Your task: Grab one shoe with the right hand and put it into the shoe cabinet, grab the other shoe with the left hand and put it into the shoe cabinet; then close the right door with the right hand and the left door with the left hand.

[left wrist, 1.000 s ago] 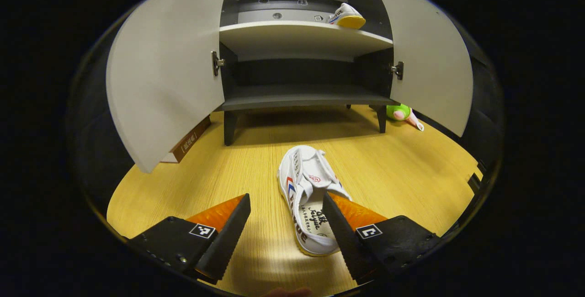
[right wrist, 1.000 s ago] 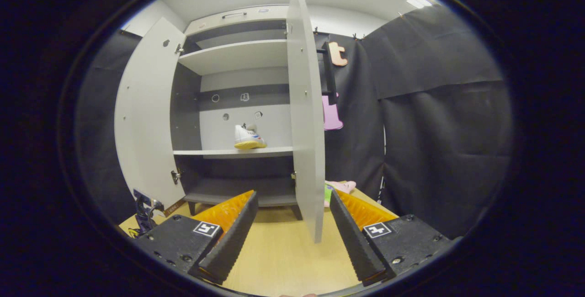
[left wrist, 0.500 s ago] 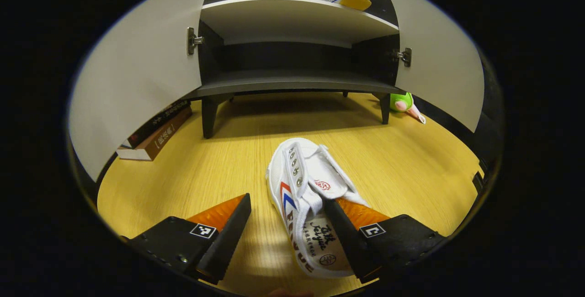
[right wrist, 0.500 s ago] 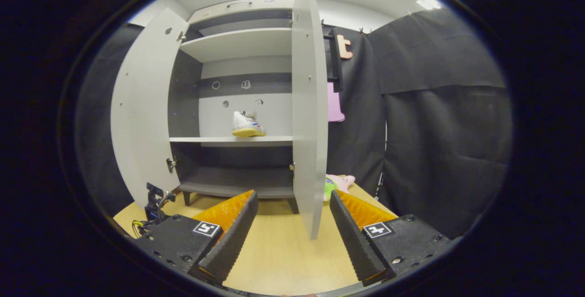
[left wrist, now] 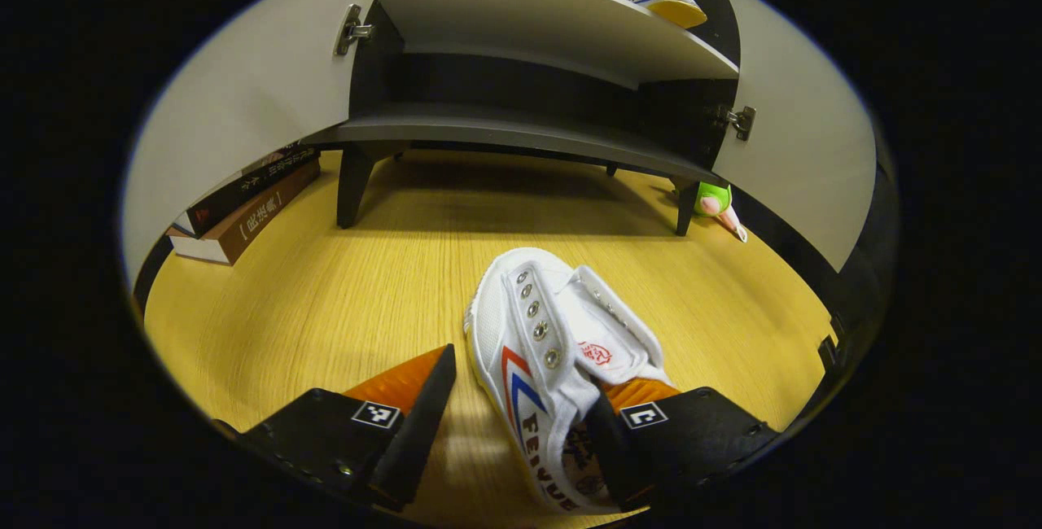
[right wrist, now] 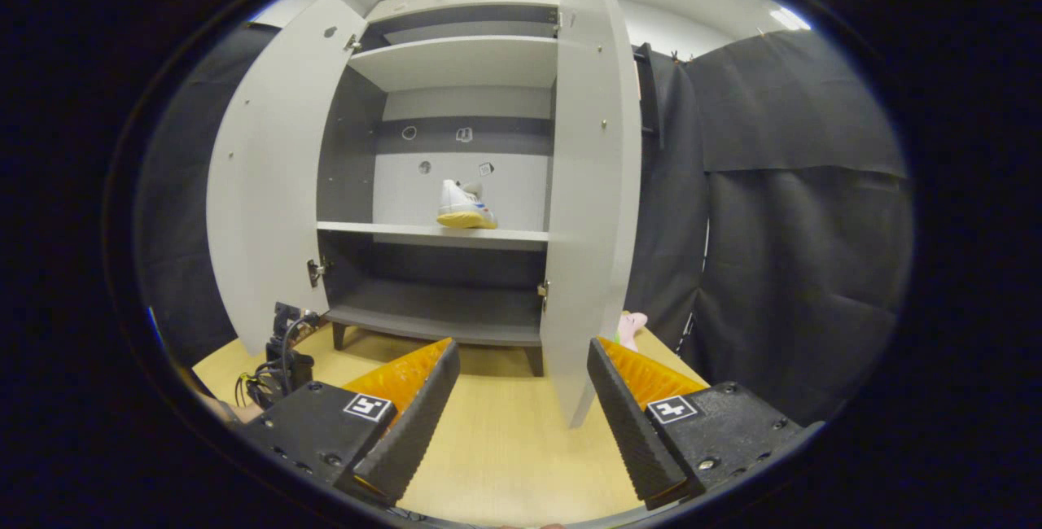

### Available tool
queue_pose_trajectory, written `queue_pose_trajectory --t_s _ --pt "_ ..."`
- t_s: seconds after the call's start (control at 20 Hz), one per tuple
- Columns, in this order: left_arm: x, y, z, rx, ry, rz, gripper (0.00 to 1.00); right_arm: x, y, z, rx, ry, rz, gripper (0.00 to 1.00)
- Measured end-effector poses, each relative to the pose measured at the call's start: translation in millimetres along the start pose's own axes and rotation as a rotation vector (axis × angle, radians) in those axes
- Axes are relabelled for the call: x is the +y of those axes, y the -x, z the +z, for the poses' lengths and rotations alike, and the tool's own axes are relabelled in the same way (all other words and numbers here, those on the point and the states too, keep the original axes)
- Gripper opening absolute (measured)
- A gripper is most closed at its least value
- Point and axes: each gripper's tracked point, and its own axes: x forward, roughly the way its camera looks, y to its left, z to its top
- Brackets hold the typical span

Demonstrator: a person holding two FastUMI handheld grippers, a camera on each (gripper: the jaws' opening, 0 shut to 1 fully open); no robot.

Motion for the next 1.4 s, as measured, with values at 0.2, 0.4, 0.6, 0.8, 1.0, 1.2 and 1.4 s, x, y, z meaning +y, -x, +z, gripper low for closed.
queue_pose_trajectory --t_s 0.2,0.4,0.6,0.8,1.0,1.2,1.4 --pt "4 -2 3 -0.025 -0.014 0.032 0.65 4 -5 -4 0.012 -0.001 0.007 0.99" --pt "11 -4 6 -0.046 0.002 0.059 0.32 6 -9 -11 0.033 -0.008 0.011 0.99" --pt "20 -4 10 -0.055 -0.029 0.118 0.14 11 -13 -14 0.043 -0.001 0.019 0.99" --pt "15 19 24 -0.095 -0.037 0.146 0.13 16 -14 -12 0.038 0.016 0.029 1.00" --pt "-1 91 92 -0.257 0.011 0.185 0.02 27 -18 -11 0.027 0.026 0.061 0.99" --pt "-29 150 191 -0.439 0.005 0.151 0.02 45 -21 -8 0.018 0.018 0.127 0.99" --pt "-28 171 285 -0.505 -0.009 0.246 0.01 59 -18 -1 -0.010 0.029 0.174 1.00"
